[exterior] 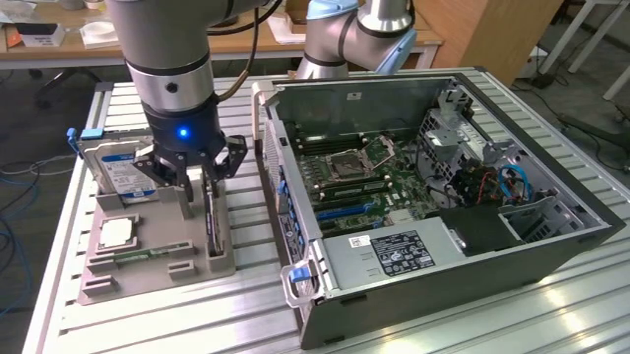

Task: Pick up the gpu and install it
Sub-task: 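Pick up the gpu and move the gpu toward the slot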

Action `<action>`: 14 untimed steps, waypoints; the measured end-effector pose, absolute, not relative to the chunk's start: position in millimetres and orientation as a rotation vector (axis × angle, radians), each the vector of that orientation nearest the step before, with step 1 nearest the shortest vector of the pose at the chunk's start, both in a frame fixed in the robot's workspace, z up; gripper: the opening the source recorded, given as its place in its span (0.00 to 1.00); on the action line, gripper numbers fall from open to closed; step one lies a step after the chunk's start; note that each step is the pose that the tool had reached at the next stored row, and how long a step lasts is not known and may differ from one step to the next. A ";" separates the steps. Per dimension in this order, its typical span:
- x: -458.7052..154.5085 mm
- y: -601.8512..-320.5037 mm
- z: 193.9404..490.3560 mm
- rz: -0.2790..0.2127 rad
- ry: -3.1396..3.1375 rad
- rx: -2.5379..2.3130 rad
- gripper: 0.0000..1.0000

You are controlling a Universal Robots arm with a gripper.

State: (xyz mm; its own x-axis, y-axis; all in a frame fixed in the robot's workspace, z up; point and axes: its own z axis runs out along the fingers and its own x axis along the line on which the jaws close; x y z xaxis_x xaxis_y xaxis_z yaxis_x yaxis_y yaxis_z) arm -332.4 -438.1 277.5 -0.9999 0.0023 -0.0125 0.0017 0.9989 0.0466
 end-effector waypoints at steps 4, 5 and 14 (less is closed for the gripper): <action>-332.4 -438.1 277.4 0.073 3.128 0.003 0.41; -332.4 -438.0 277.0 0.073 3.128 0.003 0.41; -332.4 -439.6 272.3 0.073 3.128 -0.007 0.41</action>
State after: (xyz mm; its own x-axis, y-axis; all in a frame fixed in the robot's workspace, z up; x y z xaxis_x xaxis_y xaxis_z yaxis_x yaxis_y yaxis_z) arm -332.4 -439.6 272.3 -0.9999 -0.0040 -0.0124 -0.0045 0.9989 0.0467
